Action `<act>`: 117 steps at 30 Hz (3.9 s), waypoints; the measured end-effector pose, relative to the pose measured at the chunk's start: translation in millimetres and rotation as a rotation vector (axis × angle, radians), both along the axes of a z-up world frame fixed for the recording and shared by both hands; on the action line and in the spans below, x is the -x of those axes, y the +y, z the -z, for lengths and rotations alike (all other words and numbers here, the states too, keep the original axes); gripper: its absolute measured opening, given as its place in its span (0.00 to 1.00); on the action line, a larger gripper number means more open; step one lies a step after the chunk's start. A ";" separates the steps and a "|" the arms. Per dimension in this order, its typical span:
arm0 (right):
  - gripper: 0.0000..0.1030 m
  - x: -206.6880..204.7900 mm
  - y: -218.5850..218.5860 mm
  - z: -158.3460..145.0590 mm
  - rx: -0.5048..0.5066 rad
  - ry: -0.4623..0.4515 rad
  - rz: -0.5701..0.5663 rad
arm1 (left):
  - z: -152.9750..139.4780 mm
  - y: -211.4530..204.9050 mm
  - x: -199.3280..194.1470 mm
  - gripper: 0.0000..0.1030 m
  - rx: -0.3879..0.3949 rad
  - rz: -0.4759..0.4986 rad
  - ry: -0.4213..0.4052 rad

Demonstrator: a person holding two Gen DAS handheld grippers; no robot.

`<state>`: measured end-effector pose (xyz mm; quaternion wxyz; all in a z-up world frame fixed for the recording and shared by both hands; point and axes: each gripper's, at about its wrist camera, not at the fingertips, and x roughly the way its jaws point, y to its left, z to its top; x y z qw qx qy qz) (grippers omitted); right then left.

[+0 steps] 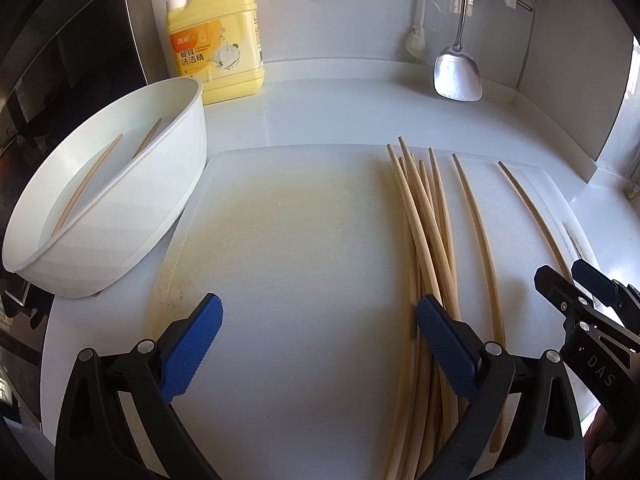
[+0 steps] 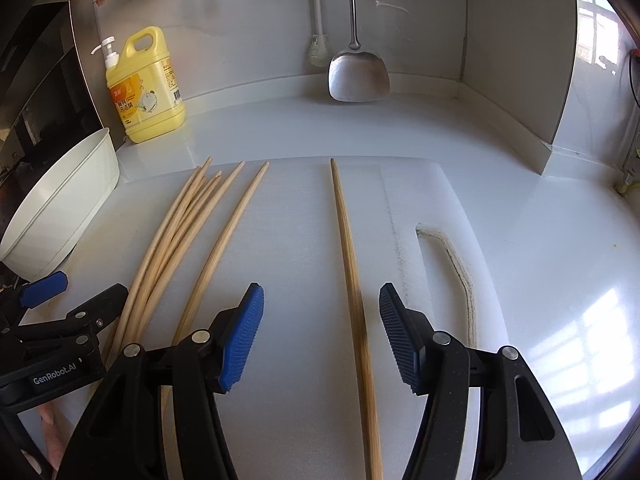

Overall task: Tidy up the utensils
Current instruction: 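Close the right tool on a chopstick while the left tool grasps another chopstick, then carry both held chopsticks over the white basin and lower them, then open the left tool while the right tool opens, releasing both chopsticks into the basin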

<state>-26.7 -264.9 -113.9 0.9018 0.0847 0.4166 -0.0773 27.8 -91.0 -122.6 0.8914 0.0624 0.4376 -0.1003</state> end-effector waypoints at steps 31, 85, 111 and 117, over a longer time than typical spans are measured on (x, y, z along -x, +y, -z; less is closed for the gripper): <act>0.07 1.9 12.1 1.5 0.087 -0.002 -0.065 | -2.1 -25.7 0.7 0.07 0.041 0.076 0.004; 0.06 -172.0 276.8 -113.2 -0.158 -0.023 -0.378 | -104.8 253.7 -122.4 0.07 0.154 -0.154 0.058; 0.07 -229.8 312.4 -36.2 -0.206 0.290 -0.293 | -37.9 272.9 -173.4 0.08 0.141 -0.088 0.251; 0.07 -232.8 314.8 -30.0 -0.208 0.322 -0.291 | -34.6 273.7 -177.4 0.08 0.129 -0.093 0.272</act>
